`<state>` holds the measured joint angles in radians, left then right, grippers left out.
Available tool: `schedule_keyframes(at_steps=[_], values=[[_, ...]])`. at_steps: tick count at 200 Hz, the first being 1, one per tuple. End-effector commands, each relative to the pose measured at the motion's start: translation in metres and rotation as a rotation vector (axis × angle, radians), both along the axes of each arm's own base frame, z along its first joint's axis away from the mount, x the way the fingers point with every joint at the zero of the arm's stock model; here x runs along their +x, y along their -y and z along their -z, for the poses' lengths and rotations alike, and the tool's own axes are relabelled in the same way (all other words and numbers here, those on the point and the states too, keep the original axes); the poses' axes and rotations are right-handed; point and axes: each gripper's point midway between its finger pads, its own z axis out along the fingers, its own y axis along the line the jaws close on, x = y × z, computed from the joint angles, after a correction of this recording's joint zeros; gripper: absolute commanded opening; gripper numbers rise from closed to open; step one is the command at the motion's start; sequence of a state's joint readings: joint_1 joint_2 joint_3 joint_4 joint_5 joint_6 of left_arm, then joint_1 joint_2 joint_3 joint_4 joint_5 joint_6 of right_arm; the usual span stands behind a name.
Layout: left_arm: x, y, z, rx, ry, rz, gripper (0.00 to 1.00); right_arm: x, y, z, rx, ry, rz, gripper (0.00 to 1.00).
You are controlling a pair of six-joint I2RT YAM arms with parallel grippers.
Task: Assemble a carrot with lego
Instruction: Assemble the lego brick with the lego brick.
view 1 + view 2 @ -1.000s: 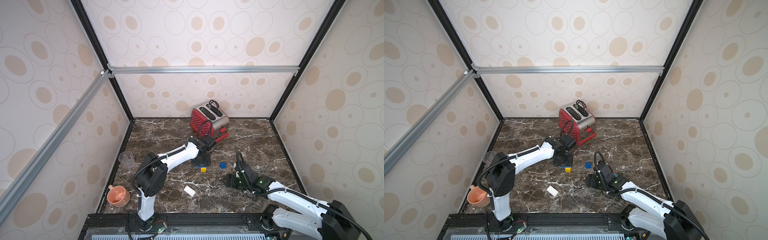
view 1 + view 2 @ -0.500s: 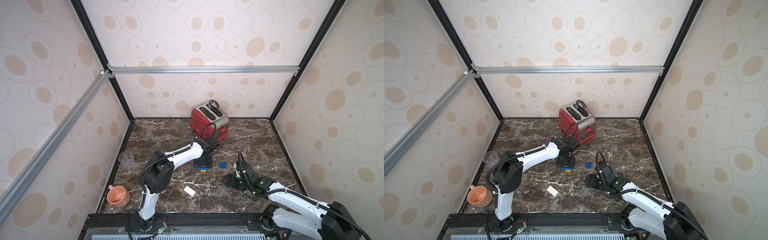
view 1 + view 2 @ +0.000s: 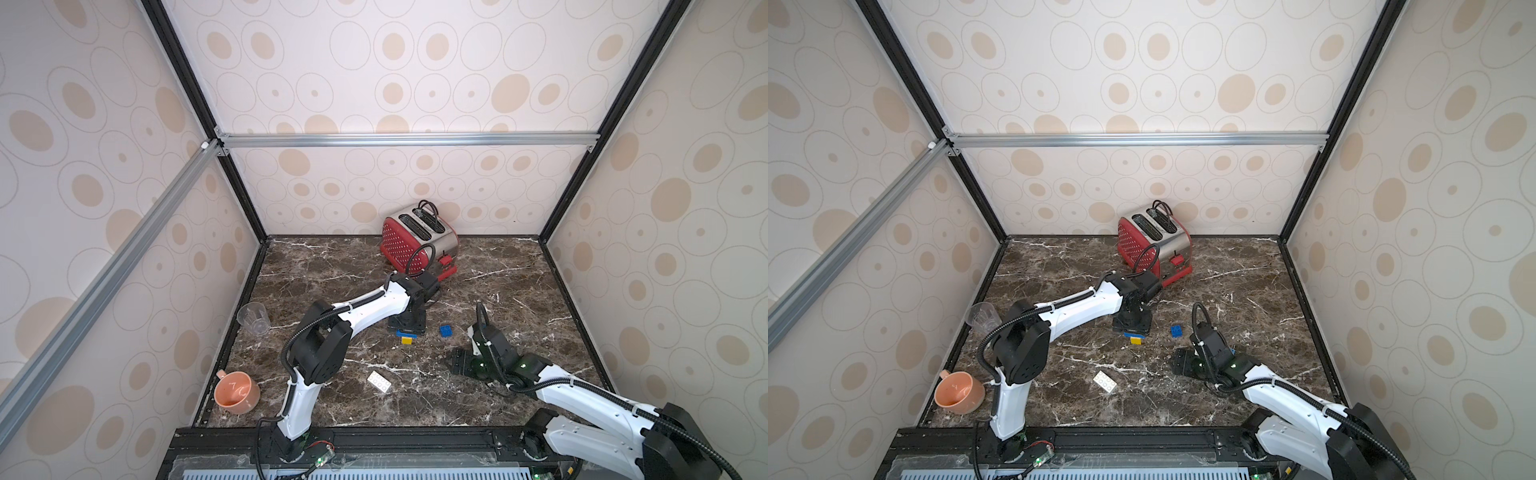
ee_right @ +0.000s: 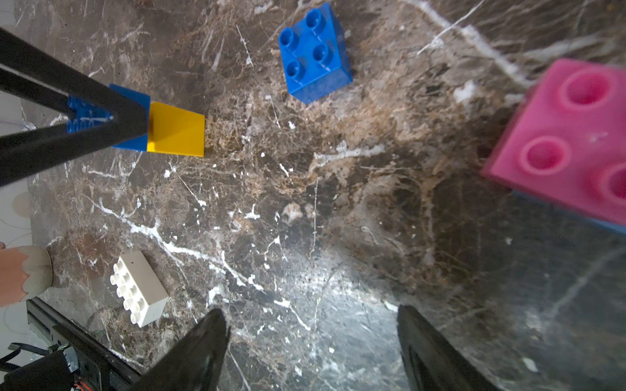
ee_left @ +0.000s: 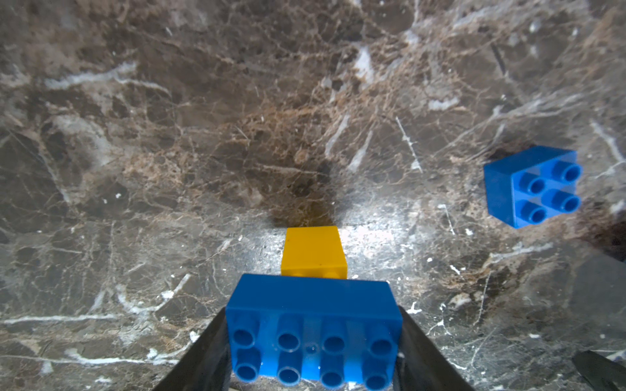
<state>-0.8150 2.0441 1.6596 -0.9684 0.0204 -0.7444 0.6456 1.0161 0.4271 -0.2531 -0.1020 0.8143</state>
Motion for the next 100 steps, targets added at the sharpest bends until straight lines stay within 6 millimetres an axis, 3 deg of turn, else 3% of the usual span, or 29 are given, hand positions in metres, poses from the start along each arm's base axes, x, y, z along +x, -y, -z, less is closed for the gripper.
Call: schedule_keyframes(at_steps=[1, 100], values=[[-0.004, -0.003, 0.000, 0.041, -0.019, 0.017, 0.51, -0.002, 0.004, 0.004, -0.009, -0.012, 0.010, 0.82], [-0.015, -0.002, 0.013, 0.045, -0.066, 0.035, 0.48, -0.001, 0.005, 0.007, -0.010, -0.021, 0.018, 0.82]])
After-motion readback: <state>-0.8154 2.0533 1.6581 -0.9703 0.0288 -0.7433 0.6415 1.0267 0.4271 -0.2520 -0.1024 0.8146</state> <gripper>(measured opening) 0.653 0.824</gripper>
